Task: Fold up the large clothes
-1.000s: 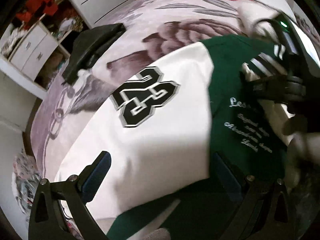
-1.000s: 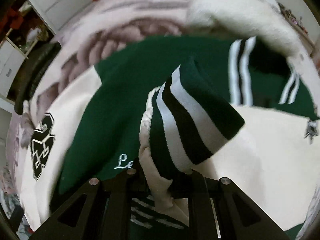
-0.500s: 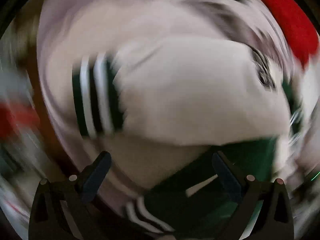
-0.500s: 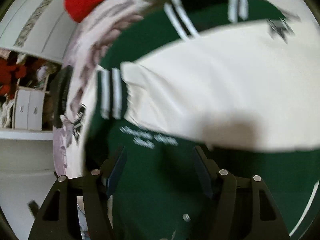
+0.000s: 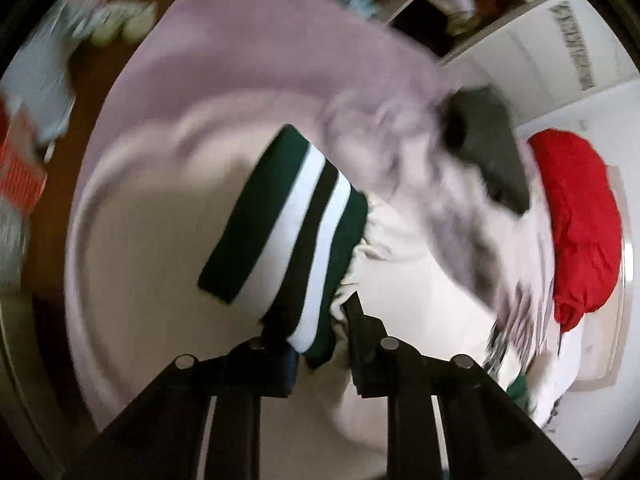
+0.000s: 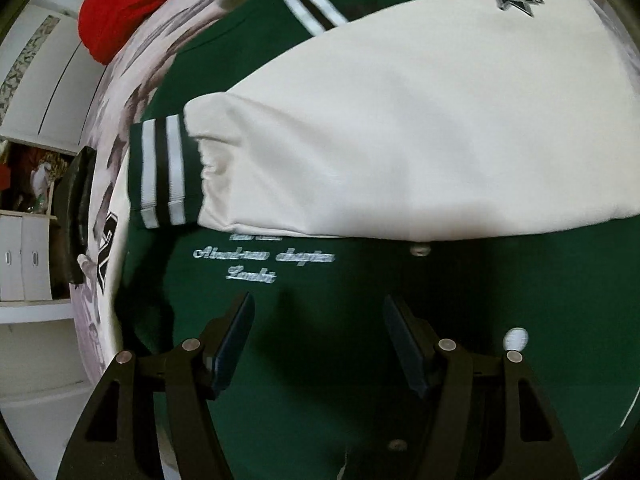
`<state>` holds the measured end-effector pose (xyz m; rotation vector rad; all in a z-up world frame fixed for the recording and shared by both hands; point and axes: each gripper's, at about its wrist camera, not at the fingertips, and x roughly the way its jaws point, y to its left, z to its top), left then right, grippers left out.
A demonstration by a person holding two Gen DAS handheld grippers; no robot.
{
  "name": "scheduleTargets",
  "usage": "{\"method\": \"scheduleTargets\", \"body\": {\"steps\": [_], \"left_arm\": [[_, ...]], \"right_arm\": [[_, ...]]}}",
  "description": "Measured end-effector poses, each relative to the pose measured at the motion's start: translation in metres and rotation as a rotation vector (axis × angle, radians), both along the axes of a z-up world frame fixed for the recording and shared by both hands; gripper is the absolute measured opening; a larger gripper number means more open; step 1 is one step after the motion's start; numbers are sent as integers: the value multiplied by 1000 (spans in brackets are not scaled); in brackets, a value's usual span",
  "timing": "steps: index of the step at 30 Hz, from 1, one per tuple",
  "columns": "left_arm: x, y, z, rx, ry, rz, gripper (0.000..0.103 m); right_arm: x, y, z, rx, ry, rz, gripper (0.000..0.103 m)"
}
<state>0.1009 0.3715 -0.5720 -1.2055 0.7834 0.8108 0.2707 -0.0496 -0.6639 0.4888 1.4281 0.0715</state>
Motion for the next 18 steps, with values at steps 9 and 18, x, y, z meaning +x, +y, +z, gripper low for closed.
{"method": "scheduleTargets", "body": {"steps": [9, 18], "left_arm": [[130, 130, -33, 44, -9, -153, 16], [103, 136, -61, -178, -152, -112, 30]], "right_arm": [[13, -5, 24, 15, -37, -2, 69], [32, 29, 34, 89, -57, -28, 69]]}}
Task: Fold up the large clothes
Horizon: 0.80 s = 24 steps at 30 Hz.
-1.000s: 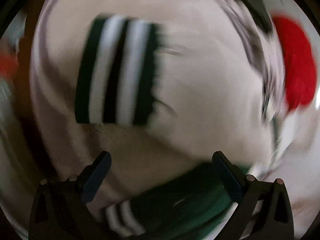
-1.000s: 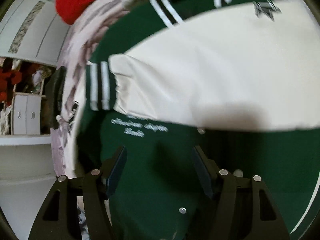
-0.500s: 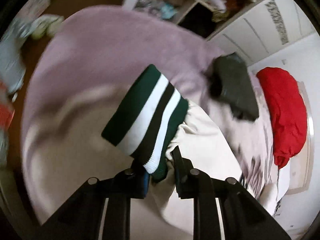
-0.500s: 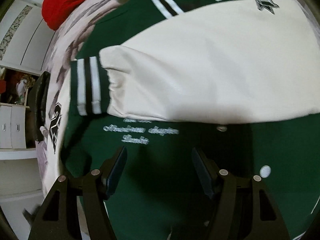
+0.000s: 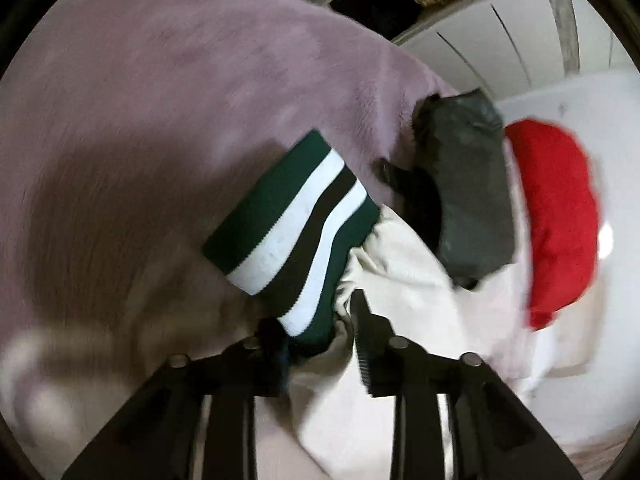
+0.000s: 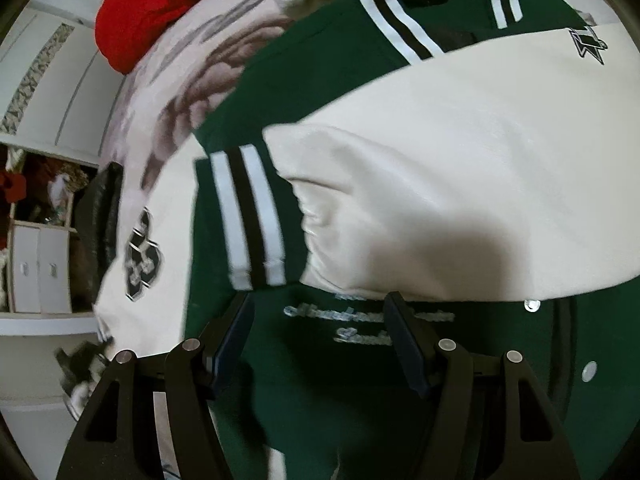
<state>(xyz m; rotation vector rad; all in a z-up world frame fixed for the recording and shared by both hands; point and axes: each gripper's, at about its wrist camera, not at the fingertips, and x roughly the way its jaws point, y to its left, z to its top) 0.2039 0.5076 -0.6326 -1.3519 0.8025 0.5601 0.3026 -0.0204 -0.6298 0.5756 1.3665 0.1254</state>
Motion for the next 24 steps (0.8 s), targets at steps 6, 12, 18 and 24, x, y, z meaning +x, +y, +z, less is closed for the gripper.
{"method": "scheduleTargets", "body": {"steps": [6, 12, 18, 24], "left_arm": [[-47, -51, 8, -54, -17, 2, 53], [-45, -94, 22, -23, 64, -55, 53], [-15, -107, -2, -100, 39, -89, 53], [0, -93, -10, -104, -6, 22, 56]], "right_arm": [[23, 12, 10, 36, -28, -16, 69], [67, 65, -9, -207, -34, 110, 10], [74, 99, 9, -254, -56, 245, 7], [72, 59, -2, -90, 6, 236, 37]]}}
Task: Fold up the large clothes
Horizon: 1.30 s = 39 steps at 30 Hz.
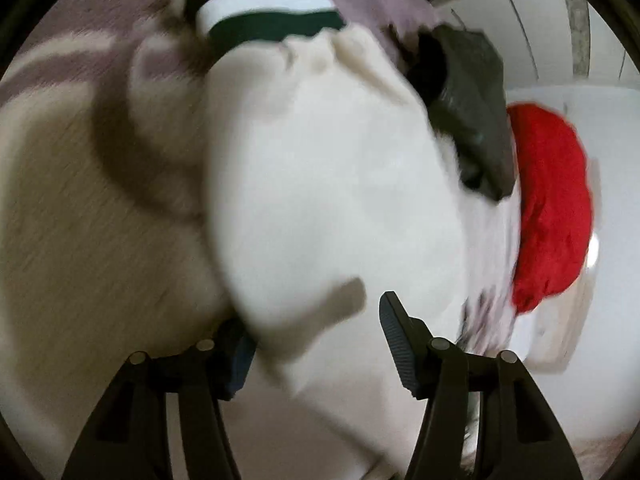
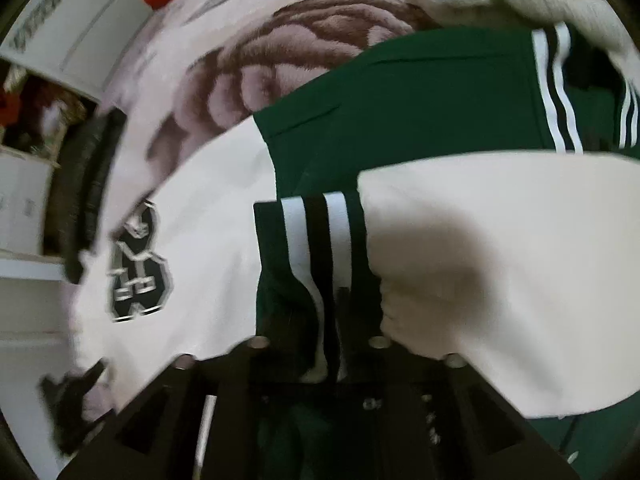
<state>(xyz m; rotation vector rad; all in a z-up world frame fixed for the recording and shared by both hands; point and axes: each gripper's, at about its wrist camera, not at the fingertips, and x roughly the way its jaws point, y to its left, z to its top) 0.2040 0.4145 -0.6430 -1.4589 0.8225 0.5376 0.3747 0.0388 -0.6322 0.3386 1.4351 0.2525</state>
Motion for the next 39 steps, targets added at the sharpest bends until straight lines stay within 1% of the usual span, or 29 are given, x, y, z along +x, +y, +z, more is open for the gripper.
{"method": "scheduleTargets", "body": {"steps": [1, 3, 4, 5, 6, 7, 9, 10, 12, 14, 15, 16, 17, 19, 20, 22, 23, 24, 26, 29, 32, 34, 35, 37, 38, 39], "left_arm": [[0, 6, 1, 17, -11, 25, 56], [5, 20, 2, 53, -33, 83, 55], [7, 27, 4, 76, -36, 106, 54], [9, 33, 5, 103, -29, 121, 40], [13, 41, 9, 143, -18, 124, 10], [20, 47, 12, 174, -3, 106, 2], [32, 55, 25, 241, -4, 61, 2], [39, 55, 35, 286, 0, 31, 1], [48, 54, 58, 375, 7, -30, 1], [67, 45, 79, 431, -6, -49, 1], [70, 42, 94, 457, -18, -55, 1], [74, 39, 106, 476, -34, -58, 1], [76, 36, 117, 494, -56, -62, 1], [85, 24, 140, 555, -74, -89, 1], [89, 14, 155, 600, -91, -109, 1], [106, -3, 175, 659, -106, -137, 0], [109, -12, 184, 691, -118, -152, 0], [111, -26, 198, 730, -135, -175, 0], [115, -49, 212, 783, -154, -214, 0], [119, -91, 237, 853, -200, -302, 0], [127, -157, 264, 947, -249, -435, 0], [134, -199, 276, 987, -274, -516, 0], [135, -217, 280, 995, -284, -547, 0], [144, -273, 286, 999, -309, -645, 0], [146, -295, 287, 994, -324, -681, 0], [151, -333, 287, 977, -348, -736, 0]], "right_arm": [[-4, -11, 3, 30, 6, -23, 44], [-14, -32, 11, 94, 6, -76, 46], [-21, -44, 11, 112, 14, -100, 50], [-24, -46, 13, 117, 15, -116, 51], [-29, -52, 13, 121, 10, -130, 52], [-32, -52, 13, 114, 6, -138, 58], [-38, -57, 13, 68, -1, -156, 66], [-41, -60, 15, 46, -3, -162, 68], [-49, -62, 24, 24, -7, -174, 68], [-54, -62, 35, 19, -31, -172, 70], [-58, -64, 42, 0, -50, -174, 75], [-60, -65, 47, -19, -59, -178, 76], [-63, -68, 53, -57, -69, -189, 76], [-64, -70, 57, -201, -69, -186, 80], [-62, -69, 53, -320, -67, -161, 81], [-57, -65, 39, -466, -51, -99, 81], [-55, -66, 29, -513, -30, -75, 81], [-54, -68, 23, -522, -17, -66, 81], [-53, -75, 16, -528, -15, -60, 81], [-55, -83, 14, -552, -42, -38, 81], [-62, -102, 17, -524, -61, -40, 81], [-67, -121, 22, -487, -72, -53, 81], [-68, -135, 24, -459, -70, -68, 81], [-75, -165, 30, -393, -55, -111, 81], [-80, -187, 32, -360, -37, -143, 81], [-83, -201, 33, -341, -21, -167, 81]]}}
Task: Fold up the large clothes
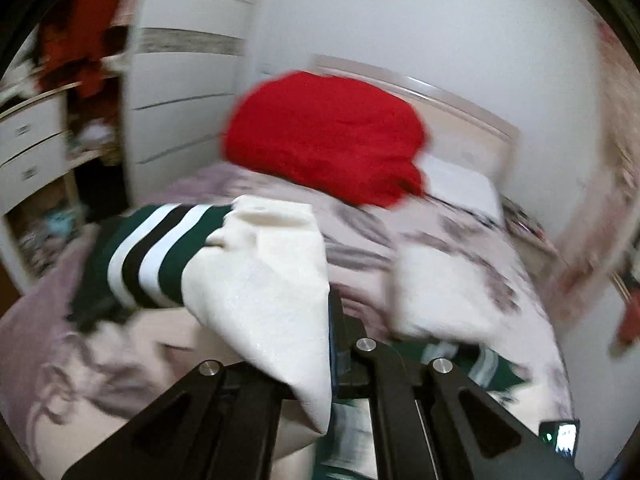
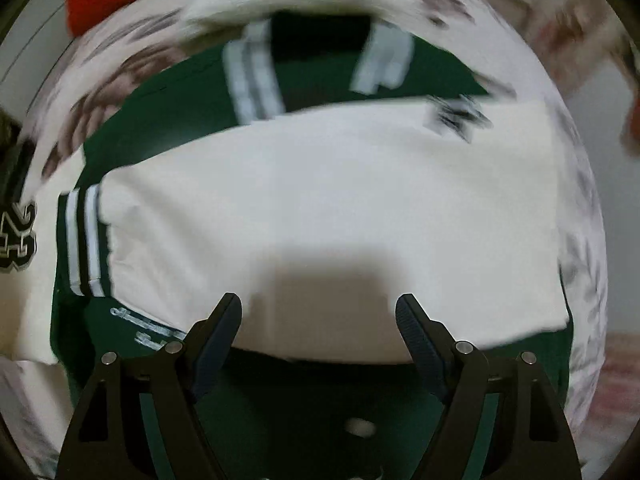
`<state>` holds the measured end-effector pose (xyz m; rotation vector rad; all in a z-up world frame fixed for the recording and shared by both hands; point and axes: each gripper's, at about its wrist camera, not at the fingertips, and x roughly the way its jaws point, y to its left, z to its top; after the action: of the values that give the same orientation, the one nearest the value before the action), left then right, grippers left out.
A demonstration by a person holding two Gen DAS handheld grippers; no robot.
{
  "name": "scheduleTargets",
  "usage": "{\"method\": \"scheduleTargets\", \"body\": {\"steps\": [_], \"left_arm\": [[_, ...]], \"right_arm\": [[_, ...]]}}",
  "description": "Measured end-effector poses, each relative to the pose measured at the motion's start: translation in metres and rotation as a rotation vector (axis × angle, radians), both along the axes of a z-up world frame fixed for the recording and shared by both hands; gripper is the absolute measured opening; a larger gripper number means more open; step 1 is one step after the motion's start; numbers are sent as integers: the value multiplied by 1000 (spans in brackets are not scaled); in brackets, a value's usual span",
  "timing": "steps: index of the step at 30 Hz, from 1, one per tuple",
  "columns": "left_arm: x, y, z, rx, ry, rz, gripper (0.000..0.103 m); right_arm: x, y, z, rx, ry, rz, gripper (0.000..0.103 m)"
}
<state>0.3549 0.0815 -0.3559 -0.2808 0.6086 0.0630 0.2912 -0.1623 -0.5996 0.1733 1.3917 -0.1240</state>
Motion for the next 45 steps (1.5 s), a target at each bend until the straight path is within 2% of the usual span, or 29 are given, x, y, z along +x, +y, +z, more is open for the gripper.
{"method": "scheduleTargets", "body": {"steps": [1, 2, 8, 11, 14, 16, 17, 19, 20, 21, 25, 26, 28, 30, 35, 39, 42, 44, 45], "left_arm": [[4, -20, -1, -11, 10, -33, 0], [10, -57, -5, -29, 28, -91, 0], [33, -222, -49, -85, 143, -336, 0], [38, -296, -96, -62, 274, -429, 0], [33, -341, -144, 38, 426, -464, 2], [28, -359, -162, 109, 484, -483, 13], [22, -366, -165, 123, 486, -495, 29], [8, -369, -167, 136, 472, -532, 77], [5, -369, -165, 151, 475, -541, 86], [-2, -370, -161, 165, 478, -556, 89], [-25, -358, -146, 211, 501, -511, 89], [-29, -357, -147, 229, 505, -480, 89], [-44, -328, -142, 234, 513, -397, 89], [-55, -304, -144, 273, 527, -297, 89], [-80, -243, -144, 229, 548, -156, 90], [-96, -195, -141, 293, 561, 7, 90], [-100, -157, -152, 395, 613, 170, 90], [-99, -138, -164, 412, 657, 234, 90], [-99, -125, -170, 396, 681, 268, 90]], "right_arm": [[-6, -22, 0, 27, 8, -34, 81], [-14, -51, 1, 49, 14, -76, 81], [-62, -200, 0, 63, 36, -271, 81], [-90, -265, -10, 56, 55, -343, 81], [-116, -312, -20, 71, 72, -390, 81], [-133, -340, -27, 112, 82, -416, 81], [-141, -343, -28, 131, 81, -423, 81], [-152, -357, -31, 191, 73, -433, 81], [-157, -364, -33, 232, 65, -440, 81], [-161, -370, -33, 271, 56, -446, 81], [-170, -372, -21, 388, 22, -450, 81], [-168, -369, -15, 412, 13, -439, 81], [-155, -356, -3, 428, -1, -396, 81], [-134, -337, 10, 424, -24, -310, 81], [-74, -256, 23, 416, -30, -81, 81], [-31, -190, 22, 430, -8, 52, 81], [-3, -137, 14, 428, 42, 129, 81], [12, -100, 0, 383, 87, 148, 81], [16, -84, -7, 376, 112, 149, 82]]}}
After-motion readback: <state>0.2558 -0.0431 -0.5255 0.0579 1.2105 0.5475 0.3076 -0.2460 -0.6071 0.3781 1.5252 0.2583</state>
